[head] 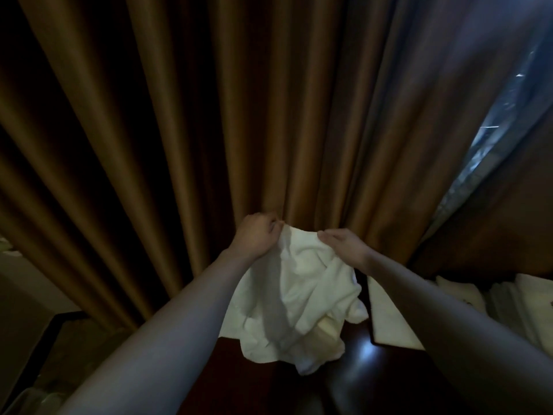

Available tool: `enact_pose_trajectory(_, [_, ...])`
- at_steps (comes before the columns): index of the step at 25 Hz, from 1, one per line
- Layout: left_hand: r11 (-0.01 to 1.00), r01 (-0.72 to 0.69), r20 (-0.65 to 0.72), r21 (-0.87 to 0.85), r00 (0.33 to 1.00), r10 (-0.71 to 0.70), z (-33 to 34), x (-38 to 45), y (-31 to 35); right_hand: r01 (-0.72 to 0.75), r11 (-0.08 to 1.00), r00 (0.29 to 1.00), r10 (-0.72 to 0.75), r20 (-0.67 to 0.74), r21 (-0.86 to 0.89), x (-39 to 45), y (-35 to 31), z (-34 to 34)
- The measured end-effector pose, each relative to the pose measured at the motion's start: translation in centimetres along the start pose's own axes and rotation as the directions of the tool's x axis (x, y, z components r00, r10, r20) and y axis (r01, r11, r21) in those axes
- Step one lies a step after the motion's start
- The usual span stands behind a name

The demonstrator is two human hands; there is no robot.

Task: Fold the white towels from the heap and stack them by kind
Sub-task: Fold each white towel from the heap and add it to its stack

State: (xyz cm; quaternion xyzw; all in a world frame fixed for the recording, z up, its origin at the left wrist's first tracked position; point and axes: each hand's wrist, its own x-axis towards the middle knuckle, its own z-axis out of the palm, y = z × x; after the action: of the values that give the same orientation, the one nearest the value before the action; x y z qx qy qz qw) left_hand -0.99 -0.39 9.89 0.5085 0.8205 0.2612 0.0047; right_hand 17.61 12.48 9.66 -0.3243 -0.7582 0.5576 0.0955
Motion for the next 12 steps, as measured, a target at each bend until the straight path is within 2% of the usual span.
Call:
enact_pose_trajectory(1, [1.000, -0.020, 0.059, 0.011, 0.998, 0.020, 0.4, -0.2, 0.2, 0.034, 0.999, 0.999, -0.034, 0.012, 0.039, 0.0, -0.5, 0.0])
enact_pose_trajectory(2, [0.996, 0.008, 0.141, -0.086, 0.990, 0.004, 0.9, -0.5, 0.7, 0.058, 0.996, 0.998, -0.061, 0.035, 0.074, -0.2, -1.1, 0.0])
enact_pose_trajectory(3, [0.951, 0.100, 0.240, -0.293, 0.970, -0.029, 1.2, -0.9, 1.6, 0.073, 0.992, 0.995, -0.079, 0.058, 0.105, -0.4, -1.5, 0.1])
enact_pose_trajectory(4, [0.834, 0.228, 0.337, -0.502, 0.940, -0.054, 1.4, -1.2, 2.7, 0.080, 0.988, 0.993, -0.091, 0.073, 0.135, -0.6, -1.8, 0.1])
enact_pose_trajectory(5, [0.708, 0.318, 0.398, -0.631, 0.916, -0.057, 1.6, -1.4, 3.5, 0.074, 0.982, 0.993, -0.089, 0.080, 0.176, -0.8, -2.0, 0.0])
enact_pose_trajectory(6, [0.633, 0.344, 0.405, -0.694, 0.913, -0.052, 1.9, -1.5, 4.0, 0.063, 0.973, 0.993, -0.083, 0.080, 0.224, -1.1, -2.2, -0.2])
enact_pose_trajectory(8, [0.599, 0.311, 0.360, -0.738, 0.932, -0.040, 2.4, -1.3, 4.8, 0.036, 0.951, 0.995, -0.063, 0.080, 0.307, -1.9, -2.2, -0.8])
enact_pose_trajectory(12, [0.679, 0.229, 0.263, -0.698, 0.963, -0.055, 2.7, -0.9, 6.7, 0.026, 0.975, 0.999, -0.031, 0.018, 0.220, -3.1, -0.3, -2.1])
